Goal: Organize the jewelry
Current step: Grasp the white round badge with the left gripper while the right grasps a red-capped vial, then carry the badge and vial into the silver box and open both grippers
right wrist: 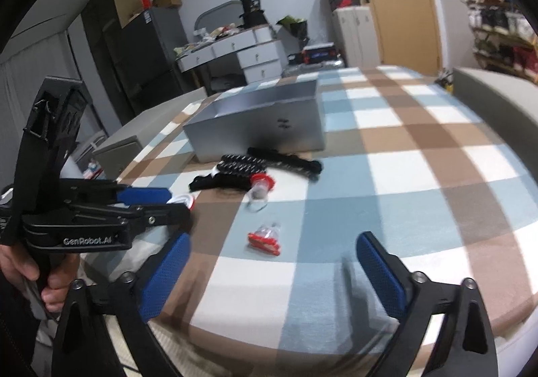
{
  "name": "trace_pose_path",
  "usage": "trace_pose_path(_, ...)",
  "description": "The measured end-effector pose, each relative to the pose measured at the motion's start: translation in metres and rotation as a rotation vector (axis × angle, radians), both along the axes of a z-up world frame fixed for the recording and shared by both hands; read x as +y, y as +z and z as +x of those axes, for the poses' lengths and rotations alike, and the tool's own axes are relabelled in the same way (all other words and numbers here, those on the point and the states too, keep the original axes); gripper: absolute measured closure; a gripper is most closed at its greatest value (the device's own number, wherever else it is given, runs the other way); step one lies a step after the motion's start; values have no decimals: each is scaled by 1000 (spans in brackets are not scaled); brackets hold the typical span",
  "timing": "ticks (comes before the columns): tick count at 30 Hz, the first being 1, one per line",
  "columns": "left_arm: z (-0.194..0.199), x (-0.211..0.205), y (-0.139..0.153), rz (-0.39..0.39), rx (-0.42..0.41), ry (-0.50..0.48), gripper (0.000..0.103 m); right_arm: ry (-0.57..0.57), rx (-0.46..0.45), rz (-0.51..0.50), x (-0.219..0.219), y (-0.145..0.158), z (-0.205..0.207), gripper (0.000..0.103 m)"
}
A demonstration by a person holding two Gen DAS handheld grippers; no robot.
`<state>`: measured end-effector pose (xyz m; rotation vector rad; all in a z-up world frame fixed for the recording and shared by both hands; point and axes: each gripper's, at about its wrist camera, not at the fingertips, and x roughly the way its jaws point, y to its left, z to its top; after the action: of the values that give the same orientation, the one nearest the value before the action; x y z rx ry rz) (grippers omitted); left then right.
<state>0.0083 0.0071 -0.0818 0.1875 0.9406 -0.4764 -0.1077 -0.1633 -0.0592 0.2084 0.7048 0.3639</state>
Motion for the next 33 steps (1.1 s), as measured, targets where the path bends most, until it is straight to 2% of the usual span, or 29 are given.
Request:
trace_pose_path(5,3,14,2,-23,-4,38,66,20,23,-15,7,-6,9,23)
trace_pose_path(9,5,20,-3,-35,6,52,66,-3,22,-109,19,-6,14,37)
trace_pose_path(13,5,27,-3,-45,0,70,66,9,13,-150,27,-8,15,41)
trace_pose_path(16,4,31,0,-62,-4,89,66,9,8,-178,31,-8,16,58)
trace_pose_path(18,4,32,1,-66,-11,93,66,2,8,-193,31,-8,16,76)
trace_pose_path(19,3,32,3,-67,-17,94,66,-1,9,-196,31,-9,16,80)
trace_pose_path(24,-1,32,12,-64,-48,125,66,-14,18,-149,22,-8,15,81)
trace_pose_path(29,1,34,21,-77,-69,144,66,-4,-11,-127,19,2,13,81)
trace_pose_path(33,2,34,33,-93,-117,173,66,-14,-13,-105,15,10,18,81)
